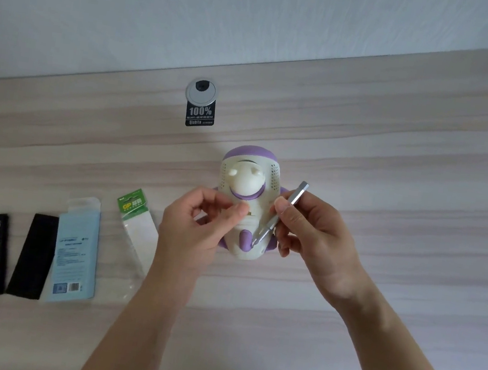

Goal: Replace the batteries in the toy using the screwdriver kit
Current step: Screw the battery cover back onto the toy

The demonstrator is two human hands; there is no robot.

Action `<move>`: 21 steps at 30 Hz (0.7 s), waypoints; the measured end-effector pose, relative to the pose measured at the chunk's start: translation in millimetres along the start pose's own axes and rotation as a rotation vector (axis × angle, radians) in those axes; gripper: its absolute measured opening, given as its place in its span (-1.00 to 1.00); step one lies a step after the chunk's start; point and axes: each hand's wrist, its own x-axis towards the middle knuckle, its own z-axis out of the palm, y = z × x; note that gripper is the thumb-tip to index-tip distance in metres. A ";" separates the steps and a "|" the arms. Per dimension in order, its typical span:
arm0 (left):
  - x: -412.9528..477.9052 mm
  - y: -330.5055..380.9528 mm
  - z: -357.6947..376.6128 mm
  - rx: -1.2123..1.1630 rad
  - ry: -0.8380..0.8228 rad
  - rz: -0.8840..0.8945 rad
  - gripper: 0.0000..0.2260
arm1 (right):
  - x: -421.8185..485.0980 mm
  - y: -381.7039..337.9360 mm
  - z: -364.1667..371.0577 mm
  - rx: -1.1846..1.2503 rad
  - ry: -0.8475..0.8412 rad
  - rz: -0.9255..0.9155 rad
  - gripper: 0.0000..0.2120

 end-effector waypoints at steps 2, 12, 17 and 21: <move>1.5 1.3 -3.2 -0.015 -0.024 0.011 -0.85 | -4.0 -5.4 2.2 0.023 0.072 0.010 -0.74; 22.7 3.5 -41.0 0.232 -0.264 0.294 -0.65 | -48.6 -26.6 37.0 0.044 0.580 -0.144 -0.77; 47.6 -2.0 -54.4 0.473 -0.420 0.655 -0.22 | -51.7 -25.0 64.2 -0.161 0.669 -0.225 -0.87; 63.3 2.1 -53.9 0.493 -0.510 0.808 -0.13 | -51.2 -19.3 84.1 -0.240 0.731 -0.266 -0.93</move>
